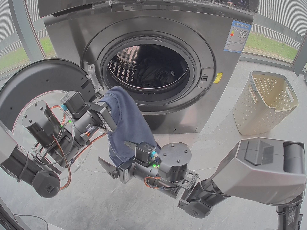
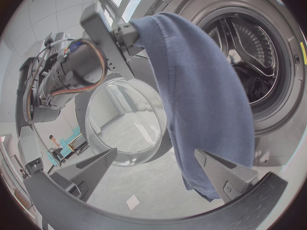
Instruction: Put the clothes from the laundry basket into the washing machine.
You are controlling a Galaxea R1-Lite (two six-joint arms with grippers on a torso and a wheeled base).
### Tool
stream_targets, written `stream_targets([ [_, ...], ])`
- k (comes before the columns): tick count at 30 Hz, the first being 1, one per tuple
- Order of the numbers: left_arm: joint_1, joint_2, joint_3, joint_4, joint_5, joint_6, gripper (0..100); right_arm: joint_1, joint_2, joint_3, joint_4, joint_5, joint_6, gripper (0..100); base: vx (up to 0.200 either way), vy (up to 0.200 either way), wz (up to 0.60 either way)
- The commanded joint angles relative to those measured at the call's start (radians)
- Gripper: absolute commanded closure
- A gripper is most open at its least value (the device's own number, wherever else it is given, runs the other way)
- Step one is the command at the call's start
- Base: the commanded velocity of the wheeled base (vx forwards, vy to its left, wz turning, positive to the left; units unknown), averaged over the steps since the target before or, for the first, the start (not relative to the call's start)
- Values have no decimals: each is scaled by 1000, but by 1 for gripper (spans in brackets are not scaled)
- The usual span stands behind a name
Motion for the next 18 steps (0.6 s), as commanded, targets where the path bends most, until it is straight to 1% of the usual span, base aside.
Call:
stream_targets([
  [1,1,-1,-3,0,1,-1,100,5,65,-105,41,-7,1,0,0,0,0],
  [4,1,-4,-3,0,1,-1,100,-17,99,-179,79,-25,-4,0,0,0,0],
  [5,1,-5,-3,0,1,-1,100,-23,102,-188,84,-28,-4,0,0,0,0],
  [7,1,-8,-5,0,1,-1,100,-57,120,-226,96,-50,-28,0,0,0,0],
  [9,1,-10,-5,0,1,-1,100,-84,125,-237,96,-56,-48,0,0,0,0],
  [12,-1,-10,-5,0,1,-1,100,-107,120,-240,98,-60,-50,0,0,0,0],
  [15,-1,-10,-3,0,1,-1,100,-124,111,-245,99,-82,-51,0,0,0,0],
  [18,-1,-10,-3,0,-1,-1,100,-138,109,-255,99,-85,-53,0,0,0,0],
])
